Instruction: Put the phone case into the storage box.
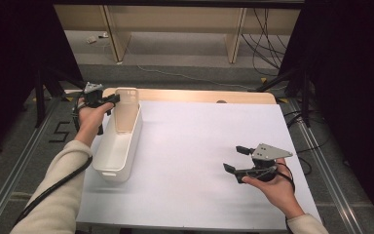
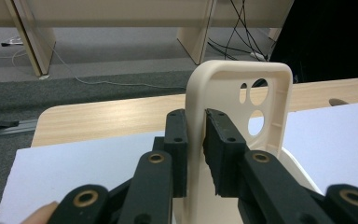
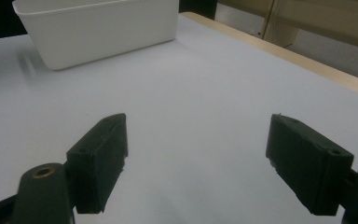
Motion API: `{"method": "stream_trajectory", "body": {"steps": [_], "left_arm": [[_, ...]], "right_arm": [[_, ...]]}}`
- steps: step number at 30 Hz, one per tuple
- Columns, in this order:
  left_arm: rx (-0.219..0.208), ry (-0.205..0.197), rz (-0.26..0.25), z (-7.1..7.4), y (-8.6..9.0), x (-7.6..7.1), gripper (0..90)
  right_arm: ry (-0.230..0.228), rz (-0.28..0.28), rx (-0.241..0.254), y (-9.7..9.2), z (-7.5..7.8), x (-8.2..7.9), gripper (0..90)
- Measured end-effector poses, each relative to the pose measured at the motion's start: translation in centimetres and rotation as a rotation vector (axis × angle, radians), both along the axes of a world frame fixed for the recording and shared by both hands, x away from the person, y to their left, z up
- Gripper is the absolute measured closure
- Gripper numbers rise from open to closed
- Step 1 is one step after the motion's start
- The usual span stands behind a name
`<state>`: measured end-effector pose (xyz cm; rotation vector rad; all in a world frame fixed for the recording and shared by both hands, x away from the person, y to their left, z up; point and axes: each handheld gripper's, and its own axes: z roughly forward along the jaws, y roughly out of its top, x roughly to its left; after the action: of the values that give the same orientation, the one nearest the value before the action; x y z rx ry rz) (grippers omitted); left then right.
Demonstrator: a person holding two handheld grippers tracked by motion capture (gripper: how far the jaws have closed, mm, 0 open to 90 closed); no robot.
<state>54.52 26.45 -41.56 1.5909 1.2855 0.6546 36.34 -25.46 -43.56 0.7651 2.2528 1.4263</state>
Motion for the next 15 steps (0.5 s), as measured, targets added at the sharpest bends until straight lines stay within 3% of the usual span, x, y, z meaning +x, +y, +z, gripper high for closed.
{"method": "stream_trajectory", "body": {"steps": [7, 15], "left_arm": [[-0.004, -0.006, 0.000, 0.14, -0.22, 0.02, 71.9], [0.021, -0.011, 0.016, 0.60, -0.59, 0.02, 53.3]], "right_arm": [[0.000, 0.000, -0.001, 0.00, 0.00, -0.01, 21.9], [0.001, 0.001, 0.002, -0.03, 0.04, -0.03, 21.9]]}}
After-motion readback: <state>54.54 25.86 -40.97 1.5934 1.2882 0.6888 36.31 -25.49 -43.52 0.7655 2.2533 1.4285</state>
